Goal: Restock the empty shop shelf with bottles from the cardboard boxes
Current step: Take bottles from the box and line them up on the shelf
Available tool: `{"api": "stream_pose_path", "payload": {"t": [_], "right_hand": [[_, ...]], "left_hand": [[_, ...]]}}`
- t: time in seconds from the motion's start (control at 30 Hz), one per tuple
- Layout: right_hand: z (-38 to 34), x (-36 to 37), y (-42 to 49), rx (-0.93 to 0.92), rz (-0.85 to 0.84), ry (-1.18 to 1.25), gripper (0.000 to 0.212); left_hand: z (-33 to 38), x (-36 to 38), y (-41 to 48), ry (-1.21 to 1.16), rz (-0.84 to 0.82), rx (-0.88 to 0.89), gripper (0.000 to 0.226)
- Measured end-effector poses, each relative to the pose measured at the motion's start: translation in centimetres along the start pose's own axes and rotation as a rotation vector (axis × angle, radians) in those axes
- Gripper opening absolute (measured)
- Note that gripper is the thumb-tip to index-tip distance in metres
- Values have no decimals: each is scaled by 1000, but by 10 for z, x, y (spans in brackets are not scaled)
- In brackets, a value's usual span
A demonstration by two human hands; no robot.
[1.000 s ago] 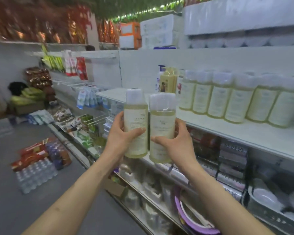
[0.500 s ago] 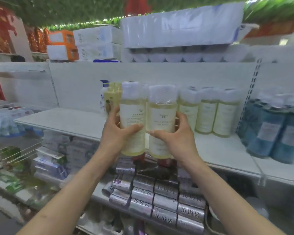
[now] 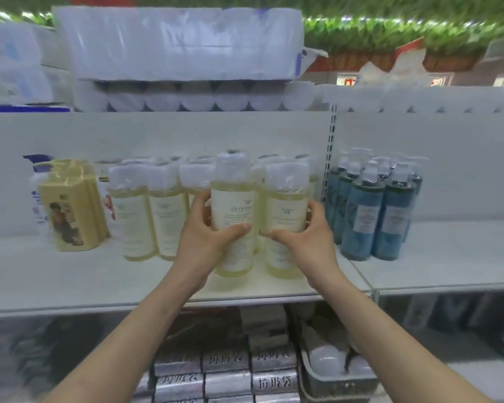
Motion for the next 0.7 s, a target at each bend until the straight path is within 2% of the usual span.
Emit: {"api": "stream_pose_path", "payload": {"t": [0.17,0.3,0.4,0.5,0.6,0.7], "right_hand": [[16,3,9,-17,21,-39,86],[22,12,17,-59,-31,-57,92],[29,5,20,-20,-135,-47,101],[41,-11,14,-54,-223,-170,88],[43,-13,13,-79,-229,-209,70],[39,-3,17,-66,-262,-202,68]], "left_hand": [[-8,5,-1,14,14,8,100],[-12,1,-2,56,23,18,95],[-14,-4,-4,59,31,17,91],[-15,-12,-7,54,60,13,89],[-14,-19,-7,44,89,10,93],[-11,-24,-7,42,94,5,98]]}}
Point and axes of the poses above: each hand's wrist, its own y-axis towards the middle knuckle, its own x-axis out of the palm, z = x × y, the point moved 3 cm from there along y, towards the middle knuckle, and after that the axes turned 14 degrees about z, right-handed, at the moved point
